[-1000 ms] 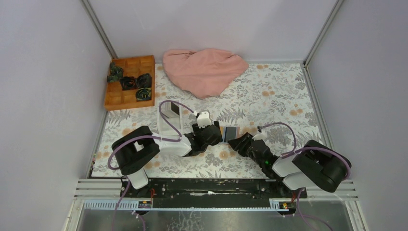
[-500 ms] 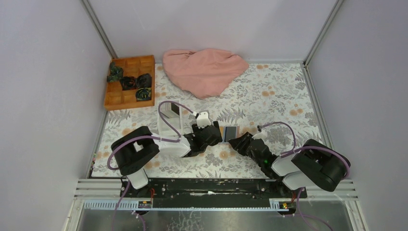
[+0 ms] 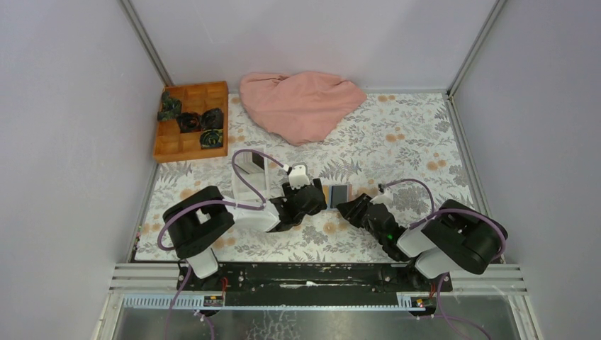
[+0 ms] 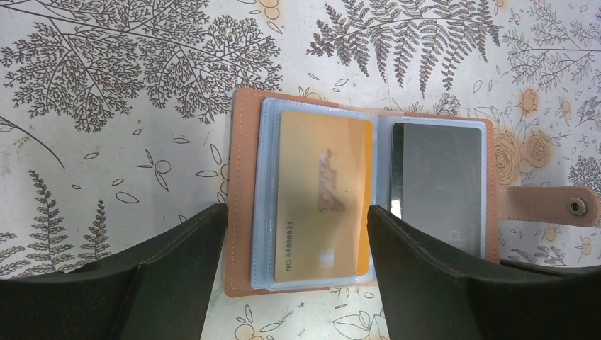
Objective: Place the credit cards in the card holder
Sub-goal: Close the card holder at the center of the board.
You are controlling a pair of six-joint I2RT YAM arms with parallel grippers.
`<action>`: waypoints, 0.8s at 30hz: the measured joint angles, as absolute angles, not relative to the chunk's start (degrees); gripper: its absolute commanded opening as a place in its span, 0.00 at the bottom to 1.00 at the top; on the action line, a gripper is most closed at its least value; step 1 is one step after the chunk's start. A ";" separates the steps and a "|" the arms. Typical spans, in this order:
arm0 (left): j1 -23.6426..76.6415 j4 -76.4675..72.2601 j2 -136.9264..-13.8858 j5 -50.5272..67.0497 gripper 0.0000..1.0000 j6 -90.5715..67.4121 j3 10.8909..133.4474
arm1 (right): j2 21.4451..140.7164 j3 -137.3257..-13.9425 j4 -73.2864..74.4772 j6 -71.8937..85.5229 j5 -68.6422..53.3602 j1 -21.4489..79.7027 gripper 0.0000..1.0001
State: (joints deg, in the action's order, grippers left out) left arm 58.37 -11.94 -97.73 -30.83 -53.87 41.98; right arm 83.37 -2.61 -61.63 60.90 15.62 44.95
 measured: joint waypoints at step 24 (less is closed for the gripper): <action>56.84 -15.05 -94.85 -28.47 0.97 -57.49 38.70 | 77.58 -1.78 -59.72 61.60 16.56 44.95 0.01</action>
